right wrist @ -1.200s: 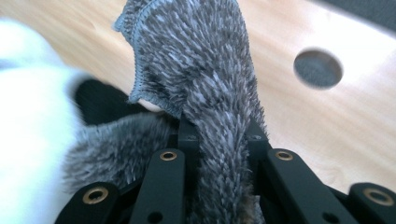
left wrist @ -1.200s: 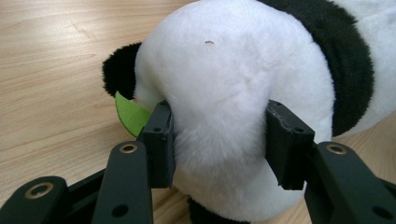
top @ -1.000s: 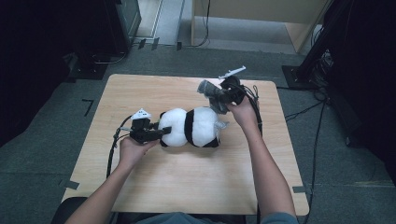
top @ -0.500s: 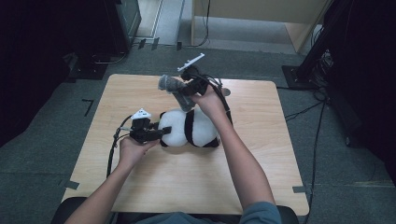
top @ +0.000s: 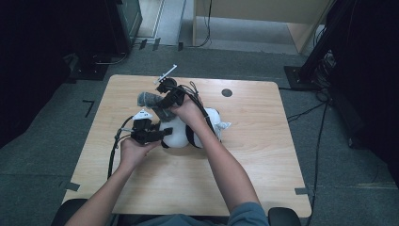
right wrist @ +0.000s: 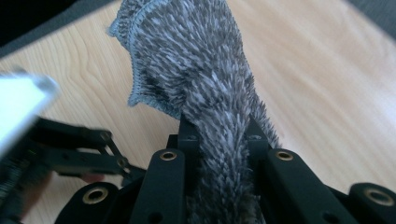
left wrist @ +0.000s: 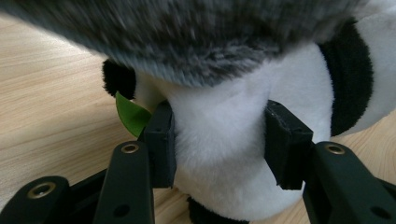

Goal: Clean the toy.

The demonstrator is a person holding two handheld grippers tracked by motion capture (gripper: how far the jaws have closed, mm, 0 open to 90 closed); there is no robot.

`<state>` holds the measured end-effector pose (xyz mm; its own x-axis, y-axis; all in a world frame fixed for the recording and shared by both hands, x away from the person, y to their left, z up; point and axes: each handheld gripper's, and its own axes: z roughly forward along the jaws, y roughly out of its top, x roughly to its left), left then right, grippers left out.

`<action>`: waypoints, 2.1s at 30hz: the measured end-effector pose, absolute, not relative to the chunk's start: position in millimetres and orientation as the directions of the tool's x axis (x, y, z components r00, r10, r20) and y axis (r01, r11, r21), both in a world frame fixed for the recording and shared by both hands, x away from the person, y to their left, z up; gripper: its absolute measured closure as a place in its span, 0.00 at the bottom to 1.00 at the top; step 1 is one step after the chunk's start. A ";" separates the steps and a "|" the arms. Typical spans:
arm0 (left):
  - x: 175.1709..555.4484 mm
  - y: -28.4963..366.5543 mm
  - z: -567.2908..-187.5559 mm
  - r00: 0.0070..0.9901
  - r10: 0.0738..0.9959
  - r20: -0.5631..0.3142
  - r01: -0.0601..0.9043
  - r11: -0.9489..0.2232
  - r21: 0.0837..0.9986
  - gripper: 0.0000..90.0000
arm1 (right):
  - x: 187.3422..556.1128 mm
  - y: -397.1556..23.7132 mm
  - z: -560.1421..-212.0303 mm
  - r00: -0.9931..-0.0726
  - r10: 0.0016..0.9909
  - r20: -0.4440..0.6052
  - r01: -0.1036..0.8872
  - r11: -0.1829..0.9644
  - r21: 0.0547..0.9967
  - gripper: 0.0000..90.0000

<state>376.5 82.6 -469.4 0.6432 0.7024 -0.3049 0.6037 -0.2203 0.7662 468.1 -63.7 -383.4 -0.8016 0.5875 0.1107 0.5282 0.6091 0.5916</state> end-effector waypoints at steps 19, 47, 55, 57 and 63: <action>376.8 81.2 -469.5 0.644 0.705 -0.297 0.600 -0.224 0.768 0.59 | 485.5 -148.6 -403.6 -0.711 0.690 0.132 0.639 0.557 0.531 0.85; 377.1 81.7 -470.0 0.648 0.701 -0.299 0.597 -0.224 0.770 0.59 | 483.1 -239.1 -412.5 -0.594 0.790 0.148 0.714 0.434 0.549 0.85; 377.2 81.8 -470.1 0.647 0.701 -0.300 0.598 -0.222 0.770 0.59 | 477.0 -255.1 -424.9 -0.560 0.812 0.165 0.727 0.386 0.567 0.85; 377.3 81.8 -470.1 0.646 0.702 -0.302 0.599 -0.220 0.770 0.59 | 475.6 -258.3 -429.8 -0.556 0.817 0.151 0.721 0.384 0.577 0.85; 377.6 82.2 -470.0 0.645 0.699 -0.309 0.602 -0.215 0.769 0.60 | 474.7 -264.8 -441.7 -0.530 0.832 0.163 0.738 0.358 0.572 0.86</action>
